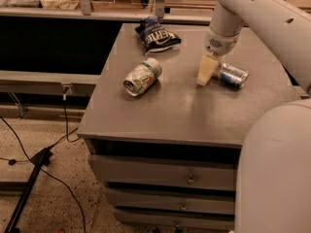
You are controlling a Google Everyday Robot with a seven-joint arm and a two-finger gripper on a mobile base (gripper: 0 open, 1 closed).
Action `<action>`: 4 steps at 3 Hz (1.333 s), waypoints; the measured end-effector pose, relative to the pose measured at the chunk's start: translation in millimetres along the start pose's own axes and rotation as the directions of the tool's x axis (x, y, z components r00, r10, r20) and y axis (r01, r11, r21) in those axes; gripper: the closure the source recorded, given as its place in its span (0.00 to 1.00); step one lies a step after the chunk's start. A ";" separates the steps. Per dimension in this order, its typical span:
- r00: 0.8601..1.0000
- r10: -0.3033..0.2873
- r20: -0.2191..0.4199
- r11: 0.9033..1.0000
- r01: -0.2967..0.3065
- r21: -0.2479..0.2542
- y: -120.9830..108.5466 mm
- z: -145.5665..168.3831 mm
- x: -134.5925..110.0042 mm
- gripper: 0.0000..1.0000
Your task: Place redbull can upright
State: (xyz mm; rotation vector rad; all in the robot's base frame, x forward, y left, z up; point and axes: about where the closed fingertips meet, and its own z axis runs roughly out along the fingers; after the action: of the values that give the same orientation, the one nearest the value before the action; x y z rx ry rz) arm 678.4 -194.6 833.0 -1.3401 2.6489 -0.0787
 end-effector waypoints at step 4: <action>0.921 -0.182 0.344 0.980 0.200 -0.018 7.0 -102.1 -3.8 1.00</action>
Offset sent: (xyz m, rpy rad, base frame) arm -0.0141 0.0113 0.0657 0.0729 -0.0536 0.1761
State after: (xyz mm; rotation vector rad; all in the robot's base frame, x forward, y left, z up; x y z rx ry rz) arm 657.0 -190.5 933.1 -1.4744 2.2434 0.1844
